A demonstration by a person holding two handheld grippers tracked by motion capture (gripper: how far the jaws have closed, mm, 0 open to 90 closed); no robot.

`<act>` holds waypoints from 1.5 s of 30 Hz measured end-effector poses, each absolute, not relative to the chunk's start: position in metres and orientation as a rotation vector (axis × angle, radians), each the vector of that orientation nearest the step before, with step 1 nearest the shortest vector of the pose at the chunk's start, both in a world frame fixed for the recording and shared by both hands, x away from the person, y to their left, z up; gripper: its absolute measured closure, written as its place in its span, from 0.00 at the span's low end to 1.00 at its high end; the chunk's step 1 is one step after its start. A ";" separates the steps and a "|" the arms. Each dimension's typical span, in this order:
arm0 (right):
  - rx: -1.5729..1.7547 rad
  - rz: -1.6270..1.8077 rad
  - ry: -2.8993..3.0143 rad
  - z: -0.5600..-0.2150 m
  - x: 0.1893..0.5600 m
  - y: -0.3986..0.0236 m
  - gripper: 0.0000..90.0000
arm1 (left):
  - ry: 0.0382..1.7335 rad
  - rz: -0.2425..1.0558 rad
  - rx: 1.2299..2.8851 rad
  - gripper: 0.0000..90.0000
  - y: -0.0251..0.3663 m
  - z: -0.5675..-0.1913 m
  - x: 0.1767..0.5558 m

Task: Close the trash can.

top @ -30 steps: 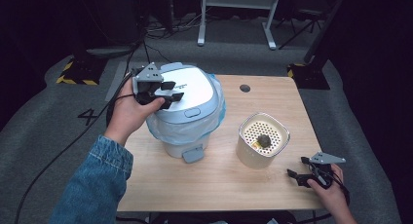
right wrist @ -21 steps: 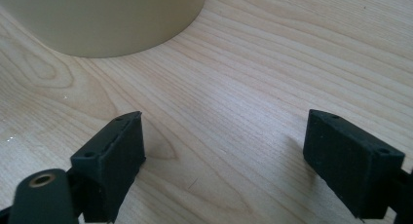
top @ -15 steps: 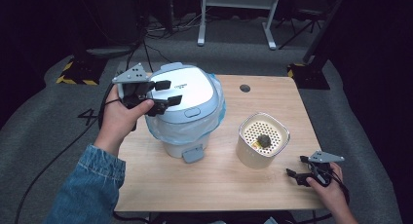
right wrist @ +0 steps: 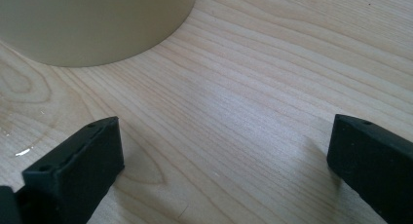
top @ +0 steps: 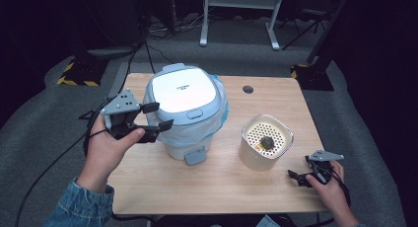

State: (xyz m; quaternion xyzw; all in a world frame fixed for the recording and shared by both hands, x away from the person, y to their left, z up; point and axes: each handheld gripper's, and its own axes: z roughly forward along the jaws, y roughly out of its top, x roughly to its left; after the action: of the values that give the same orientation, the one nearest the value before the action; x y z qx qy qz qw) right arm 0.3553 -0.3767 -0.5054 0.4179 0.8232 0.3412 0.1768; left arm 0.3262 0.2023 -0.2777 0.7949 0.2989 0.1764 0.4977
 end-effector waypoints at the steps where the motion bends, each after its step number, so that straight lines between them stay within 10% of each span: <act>1: 1.183 0.966 2.330 -0.505 0.355 -0.377 0.00 | 0.724 0.427 1.924 0.35 0.202 -0.278 0.326; 16: 1.181 0.968 2.328 -0.506 0.355 -0.377 0.00 | 0.741 0.382 1.974 0.18 0.206 -0.325 0.304; 45: 1.179 0.965 2.326 -0.506 0.354 -0.377 0.01 | 0.941 0.343 2.049 0.17 0.213 -0.441 0.300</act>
State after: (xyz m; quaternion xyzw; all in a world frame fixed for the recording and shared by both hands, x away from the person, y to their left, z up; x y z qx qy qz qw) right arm 0.3539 -0.3766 -0.5056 0.4171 0.8230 0.3415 0.1794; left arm 0.2998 0.2129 -0.4412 0.8165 0.3748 0.1368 0.4172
